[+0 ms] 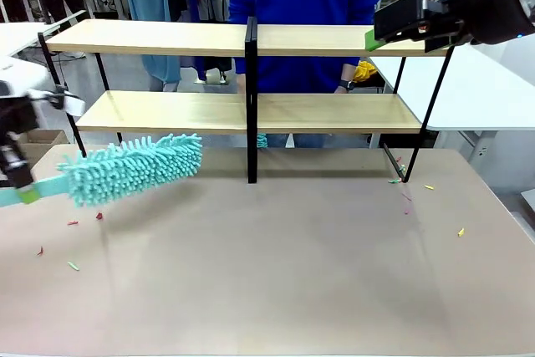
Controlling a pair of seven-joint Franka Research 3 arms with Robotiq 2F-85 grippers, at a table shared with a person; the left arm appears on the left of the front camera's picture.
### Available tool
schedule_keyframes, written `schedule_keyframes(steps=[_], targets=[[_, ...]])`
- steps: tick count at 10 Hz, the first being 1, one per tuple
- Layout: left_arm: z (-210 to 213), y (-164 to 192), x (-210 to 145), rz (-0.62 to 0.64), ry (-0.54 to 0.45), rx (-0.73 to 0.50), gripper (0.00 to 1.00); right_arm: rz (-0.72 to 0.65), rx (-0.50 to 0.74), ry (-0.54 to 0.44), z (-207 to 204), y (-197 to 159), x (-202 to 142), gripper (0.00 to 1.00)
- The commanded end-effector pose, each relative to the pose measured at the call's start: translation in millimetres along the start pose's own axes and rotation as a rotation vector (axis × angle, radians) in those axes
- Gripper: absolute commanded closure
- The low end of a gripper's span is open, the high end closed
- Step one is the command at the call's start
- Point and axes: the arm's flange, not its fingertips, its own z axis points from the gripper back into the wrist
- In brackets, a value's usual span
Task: Clean the shelves.
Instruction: Clean another randomly selected level of the Shelf with the Duster.
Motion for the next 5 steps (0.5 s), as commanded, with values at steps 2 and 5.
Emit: schedule_keyframes(steps=[2,5], targets=[[14,6,-65,-0.177,-0.192,-0.049,0.88,-0.002,-0.001,-0.003,0,0,0,0.0],[14,8,-84,-0.094,-0.302,-0.077,0.88,-0.002,-0.001,-0.003,0,0,0,0.0]])
